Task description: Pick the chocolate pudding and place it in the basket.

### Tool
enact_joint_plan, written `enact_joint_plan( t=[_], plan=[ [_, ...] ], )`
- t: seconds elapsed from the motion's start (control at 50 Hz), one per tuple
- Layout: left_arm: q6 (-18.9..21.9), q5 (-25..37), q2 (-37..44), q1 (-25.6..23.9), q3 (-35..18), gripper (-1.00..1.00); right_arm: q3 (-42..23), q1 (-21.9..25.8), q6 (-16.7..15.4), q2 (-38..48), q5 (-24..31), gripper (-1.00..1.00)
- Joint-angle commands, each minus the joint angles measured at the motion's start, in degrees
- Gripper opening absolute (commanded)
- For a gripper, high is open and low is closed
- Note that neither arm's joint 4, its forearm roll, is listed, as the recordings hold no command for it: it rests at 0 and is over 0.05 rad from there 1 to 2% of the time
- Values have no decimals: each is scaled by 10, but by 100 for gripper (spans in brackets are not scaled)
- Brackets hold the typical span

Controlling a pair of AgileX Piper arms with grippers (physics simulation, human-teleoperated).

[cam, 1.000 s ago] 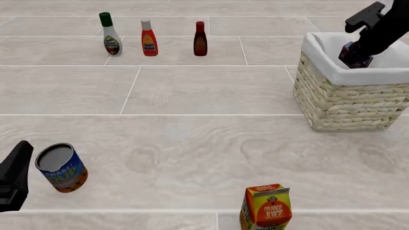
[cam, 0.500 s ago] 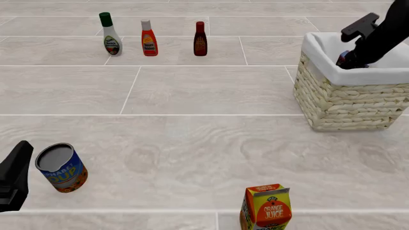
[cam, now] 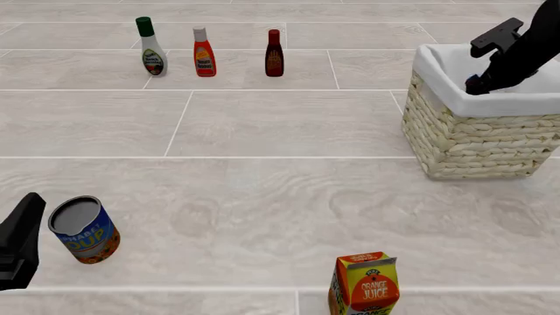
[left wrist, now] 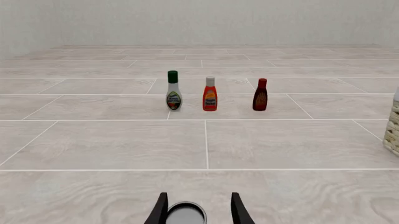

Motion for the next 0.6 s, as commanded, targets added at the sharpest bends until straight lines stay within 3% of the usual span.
enact_joint_plan(
  t=[0.02,0.6],
  plan=[
    [0,2,-4,1,1,100,2,-5,1,-3,-5,100],
    [0,2,-4,1,2,100,9,4,7,-49,4,100]
  ],
)
